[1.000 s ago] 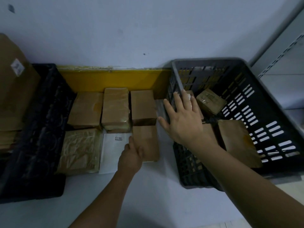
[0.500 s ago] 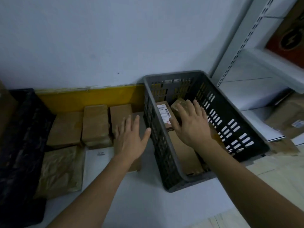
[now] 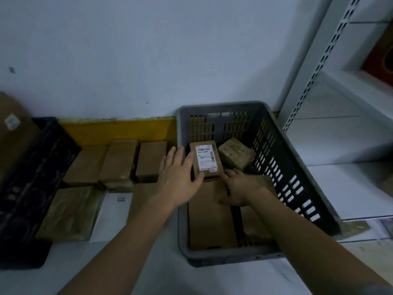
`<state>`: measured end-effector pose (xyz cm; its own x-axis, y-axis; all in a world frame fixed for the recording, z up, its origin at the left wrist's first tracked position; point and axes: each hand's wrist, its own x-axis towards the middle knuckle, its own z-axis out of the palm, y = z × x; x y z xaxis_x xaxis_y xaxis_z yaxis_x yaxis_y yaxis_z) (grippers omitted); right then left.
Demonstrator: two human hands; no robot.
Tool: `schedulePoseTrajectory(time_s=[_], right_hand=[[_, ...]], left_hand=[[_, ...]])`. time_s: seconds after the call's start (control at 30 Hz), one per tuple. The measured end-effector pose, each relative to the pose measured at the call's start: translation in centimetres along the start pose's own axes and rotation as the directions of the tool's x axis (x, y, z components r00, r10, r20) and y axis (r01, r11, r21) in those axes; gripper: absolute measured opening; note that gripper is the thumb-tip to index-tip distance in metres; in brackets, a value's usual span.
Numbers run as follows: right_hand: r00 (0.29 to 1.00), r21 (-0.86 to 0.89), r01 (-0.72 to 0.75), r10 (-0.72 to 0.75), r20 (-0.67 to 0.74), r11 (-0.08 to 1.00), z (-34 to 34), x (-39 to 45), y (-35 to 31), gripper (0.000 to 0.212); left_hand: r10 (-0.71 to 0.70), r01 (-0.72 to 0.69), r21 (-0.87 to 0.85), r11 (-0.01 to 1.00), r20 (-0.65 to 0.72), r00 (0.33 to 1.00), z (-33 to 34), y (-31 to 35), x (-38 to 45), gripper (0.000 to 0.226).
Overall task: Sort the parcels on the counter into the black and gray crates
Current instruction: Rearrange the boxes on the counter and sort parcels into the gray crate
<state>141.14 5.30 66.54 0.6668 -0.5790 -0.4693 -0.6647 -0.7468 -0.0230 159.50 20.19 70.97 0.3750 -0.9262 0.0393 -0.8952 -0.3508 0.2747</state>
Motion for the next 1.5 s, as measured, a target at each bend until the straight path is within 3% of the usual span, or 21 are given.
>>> schedulePoseTrajectory(time_s=[0.13,0.27,0.4,0.57,0.73,0.77,0.83,0.93,1.07,1.13,1.2,1.3,1.4,1.5], right_hand=[[0.992,-0.003,0.073,-0.072,0.106,0.997,-0.1,1.6,0.0,0.122],[0.989,-0.033,0.133,-0.131,0.062,0.991,0.1,2.5,-0.3,0.104],[0.989,0.261,0.146,-0.150,-0.008,0.954,-0.7,2.2,1.4,0.097],[0.977,0.653,0.186,-0.208,-0.044,0.734,-1.7,0.4,2.9,0.044],[0.948,0.748,0.281,-0.054,-0.312,0.602,-7.8,-2.4,5.9,0.025],[0.943,0.790,0.295,-0.032,-0.331,0.537,-9.1,-2.8,6.4,0.024],[0.927,0.841,0.343,-0.008,-0.374,0.418,-11.2,-3.2,6.9,0.021],[0.896,0.847,0.395,0.054,-0.441,0.356,-12.6,-3.0,6.3,0.029],[0.872,0.872,0.367,0.208,-0.444,0.324,-11.3,-1.7,4.7,0.060],[0.885,0.874,0.270,0.253,-0.391,0.405,-8.6,-0.8,4.3,0.063],[0.925,0.740,0.140,0.179,-0.334,0.658,-5.1,0.2,4.3,0.057],[0.997,0.440,0.035,0.001,-0.082,0.897,-0.9,1.6,3.7,0.080],[0.996,0.079,0.011,-0.018,0.082,0.997,1.0,3.4,2.8,0.119],[0.992,-0.090,-0.010,0.021,0.124,0.996,1.7,4.5,2.0,0.134]], left_hand=[[-0.024,0.022,0.064,0.998,0.031,0.999,1.3,1.0,-1.1,0.076],[-0.062,0.053,0.124,0.991,0.068,0.996,1.5,1.1,-1.4,0.076],[-0.066,0.060,0.081,0.995,0.066,0.996,1.4,1.3,-1.7,0.075],[-0.055,0.055,-0.021,0.998,-0.002,0.998,1.5,1.3,-1.6,0.079],[-0.124,0.095,-0.306,0.947,-0.076,0.989,1.8,1.3,-1.6,0.090],[-0.128,0.096,-0.366,0.926,-0.064,0.990,1.7,1.5,-1.4,0.086],[-0.125,0.079,-0.486,0.870,-0.063,0.990,1.3,1.9,-1.0,0.056],[-0.190,0.090,-0.618,0.781,-0.097,0.977,0.5,2.7,-0.1,0.015],[-0.345,0.128,-0.739,0.661,-0.148,0.927,-1.3,2.4,0.6,0.020],[-0.431,0.184,-0.775,0.604,-0.123,0.894,-2.0,1.5,0.7,0.032],[-0.476,0.215,-0.808,0.548,-0.090,0.875,-2.1,0.2,0.6,0.038],[-0.501,0.249,-0.817,0.520,-0.056,0.864,-2.4,-0.9,0.0,0.038],[-0.532,0.292,-0.822,0.488,-0.015,0.846,-2.2,-1.8,-0.9,0.033],[-0.545,0.312,-0.827,0.468,0.008,0.839,-2.0,-2.5,-1.6,0.031]])
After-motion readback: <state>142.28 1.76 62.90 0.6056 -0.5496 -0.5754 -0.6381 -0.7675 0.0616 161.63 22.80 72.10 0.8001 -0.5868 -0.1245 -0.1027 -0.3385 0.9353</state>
